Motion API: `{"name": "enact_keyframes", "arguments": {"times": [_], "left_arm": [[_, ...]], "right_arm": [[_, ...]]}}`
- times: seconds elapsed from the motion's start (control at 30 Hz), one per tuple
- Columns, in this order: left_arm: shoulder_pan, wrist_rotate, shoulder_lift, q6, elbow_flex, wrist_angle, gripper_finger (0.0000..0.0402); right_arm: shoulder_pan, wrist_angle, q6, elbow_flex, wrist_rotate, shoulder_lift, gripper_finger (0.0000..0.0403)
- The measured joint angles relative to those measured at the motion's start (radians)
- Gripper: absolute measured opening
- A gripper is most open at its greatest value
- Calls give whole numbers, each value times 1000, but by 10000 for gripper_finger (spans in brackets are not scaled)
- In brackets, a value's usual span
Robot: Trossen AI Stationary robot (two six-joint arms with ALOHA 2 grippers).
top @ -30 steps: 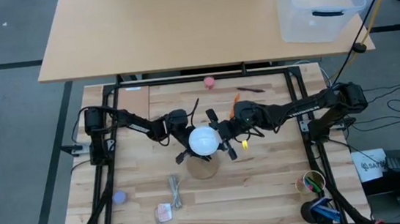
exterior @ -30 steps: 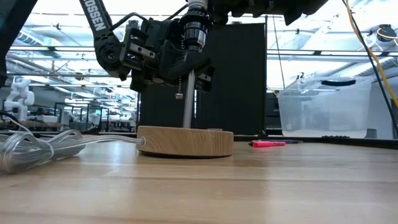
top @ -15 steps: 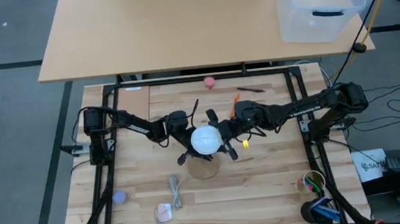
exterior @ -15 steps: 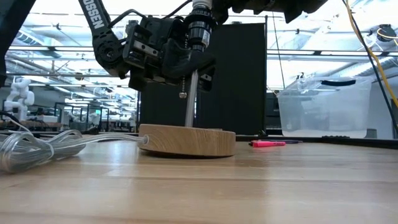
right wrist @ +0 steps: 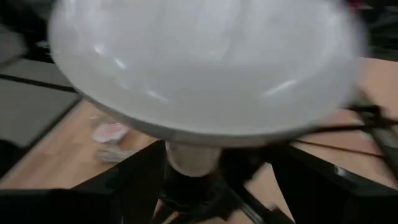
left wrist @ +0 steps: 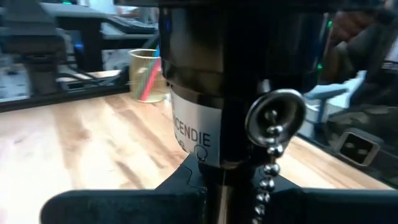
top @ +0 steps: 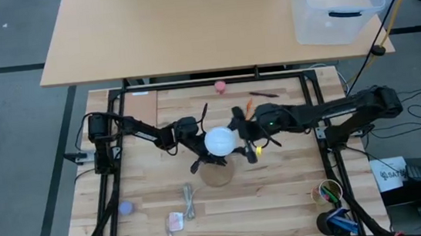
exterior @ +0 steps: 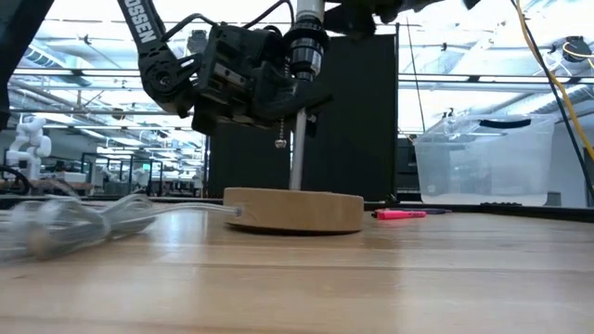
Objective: Screw lightbulb
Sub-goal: Remove the white lightbulb from the desk lamp
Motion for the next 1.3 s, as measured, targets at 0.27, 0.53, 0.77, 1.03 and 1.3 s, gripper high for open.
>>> {"name": "enact_keyframes", "arguments": {"times": [0.27, 0.53, 0.77, 1.03, 1.3], "left_arm": [[1, -160, 0, -1, 1, 7, 26], [1, -200, 0, -6, 1, 12, 26], [2, -217, 1, -26, 0, 51, 26], [0, -333, 1, -35, 0, 61, 26], [-11, -515, 2, -58, 0, 79, 25]], "right_arm": [[63, -262, 14, -1, 337, -142, 277], [187, -554, 236, -11, 615, -252, 277], [311, -549, 352, -91, 804, -289, 277], [343, -182, 363, -266, 851, -278, 277], [340, 335, 273, -417, 871, -175, 277]]}}
